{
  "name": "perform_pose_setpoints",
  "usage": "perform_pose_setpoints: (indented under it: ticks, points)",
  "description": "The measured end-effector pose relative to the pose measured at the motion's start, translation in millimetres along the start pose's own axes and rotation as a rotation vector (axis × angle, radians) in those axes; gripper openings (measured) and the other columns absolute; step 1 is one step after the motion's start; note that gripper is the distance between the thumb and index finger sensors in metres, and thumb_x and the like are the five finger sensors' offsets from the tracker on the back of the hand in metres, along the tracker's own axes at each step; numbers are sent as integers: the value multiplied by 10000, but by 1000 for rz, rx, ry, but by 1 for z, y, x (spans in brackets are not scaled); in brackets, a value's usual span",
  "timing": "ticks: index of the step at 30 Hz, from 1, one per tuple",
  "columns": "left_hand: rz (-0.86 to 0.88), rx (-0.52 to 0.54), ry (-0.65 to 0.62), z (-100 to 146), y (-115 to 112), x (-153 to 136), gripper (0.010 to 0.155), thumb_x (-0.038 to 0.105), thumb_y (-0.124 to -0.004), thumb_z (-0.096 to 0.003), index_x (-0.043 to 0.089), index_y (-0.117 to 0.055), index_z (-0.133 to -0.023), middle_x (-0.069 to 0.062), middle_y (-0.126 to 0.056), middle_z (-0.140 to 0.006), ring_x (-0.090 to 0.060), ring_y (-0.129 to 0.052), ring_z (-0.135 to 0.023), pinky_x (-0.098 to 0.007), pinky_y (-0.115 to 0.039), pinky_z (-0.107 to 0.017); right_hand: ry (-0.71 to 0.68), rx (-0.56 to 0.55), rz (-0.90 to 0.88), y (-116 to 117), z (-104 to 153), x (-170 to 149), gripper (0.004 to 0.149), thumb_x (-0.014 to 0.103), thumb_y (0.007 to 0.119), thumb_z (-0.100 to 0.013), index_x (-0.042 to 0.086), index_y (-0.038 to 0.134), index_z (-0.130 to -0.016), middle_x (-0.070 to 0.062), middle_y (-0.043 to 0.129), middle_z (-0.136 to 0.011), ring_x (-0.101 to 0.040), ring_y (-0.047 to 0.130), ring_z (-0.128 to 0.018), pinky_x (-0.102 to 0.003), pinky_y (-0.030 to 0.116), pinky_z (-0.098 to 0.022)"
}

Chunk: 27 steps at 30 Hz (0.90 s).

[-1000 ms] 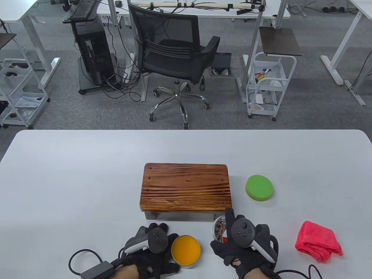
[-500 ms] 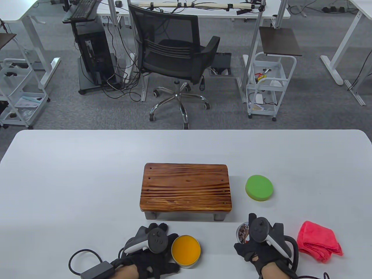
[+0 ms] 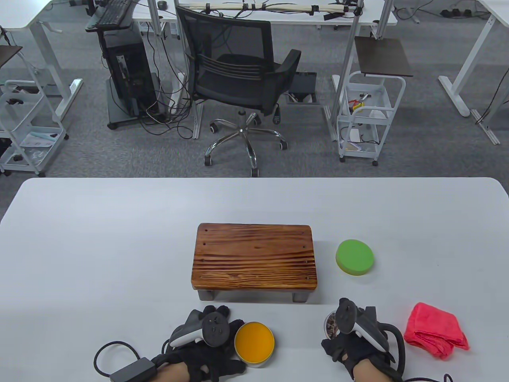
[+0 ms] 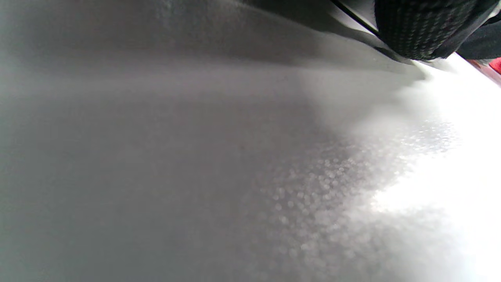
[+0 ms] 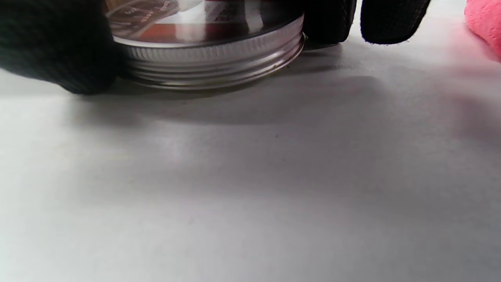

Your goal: Dip and apply wood wax on stool

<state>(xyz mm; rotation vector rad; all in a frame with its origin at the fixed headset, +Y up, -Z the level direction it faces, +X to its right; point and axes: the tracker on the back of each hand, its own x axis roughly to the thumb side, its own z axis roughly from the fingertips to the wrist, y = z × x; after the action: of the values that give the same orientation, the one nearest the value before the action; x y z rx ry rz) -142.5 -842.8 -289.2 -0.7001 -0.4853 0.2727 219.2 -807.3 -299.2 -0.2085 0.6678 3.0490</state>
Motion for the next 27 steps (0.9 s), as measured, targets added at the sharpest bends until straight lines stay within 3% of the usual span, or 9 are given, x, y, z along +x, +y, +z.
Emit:
perform_pose_setpoints:
  ticks: [27]
  points:
    - [0,0,0,0,0,0,905,739,-702,-555,420,-44,-1089,-144,278,-1105,-476,276,-940,-743,67,-582,17,94,-19,-3,1,0,884,712,799,-483,285,277,-1055,-20,350,-1133,-362,472,-1025,-555,625,-711]
